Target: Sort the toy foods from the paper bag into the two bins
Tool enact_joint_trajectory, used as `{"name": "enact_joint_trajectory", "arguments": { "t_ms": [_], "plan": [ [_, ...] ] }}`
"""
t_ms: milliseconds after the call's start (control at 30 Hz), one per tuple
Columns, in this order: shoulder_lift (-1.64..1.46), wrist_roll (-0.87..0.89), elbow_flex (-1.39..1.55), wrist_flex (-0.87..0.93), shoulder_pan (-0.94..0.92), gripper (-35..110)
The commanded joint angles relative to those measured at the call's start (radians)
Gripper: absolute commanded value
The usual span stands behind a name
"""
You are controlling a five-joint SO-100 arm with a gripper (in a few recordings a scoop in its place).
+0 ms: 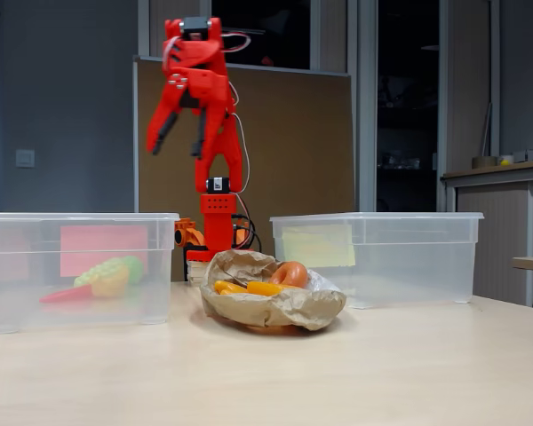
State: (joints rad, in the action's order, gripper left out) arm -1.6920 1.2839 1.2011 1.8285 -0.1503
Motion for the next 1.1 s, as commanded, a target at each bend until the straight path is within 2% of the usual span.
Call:
{"name": "enact_joint_trajectory", "arguments": {
  "t_ms": [0, 167, 400, 633, 1067],
  "plan": [
    [0.014, 0.135, 0.021, 0.006, 0.155, 30],
    [0.133, 0.308, 0.032, -0.037, 0.324, 30],
    [0.293, 0.454, 0.054, -0.138, 0.445, 32],
    [0.344, 0.500, 0.147, -0.302, 0.488, 32],
    [0.580, 0.514, -0.044, -0.342, 0.517, 32]
  ]
}}
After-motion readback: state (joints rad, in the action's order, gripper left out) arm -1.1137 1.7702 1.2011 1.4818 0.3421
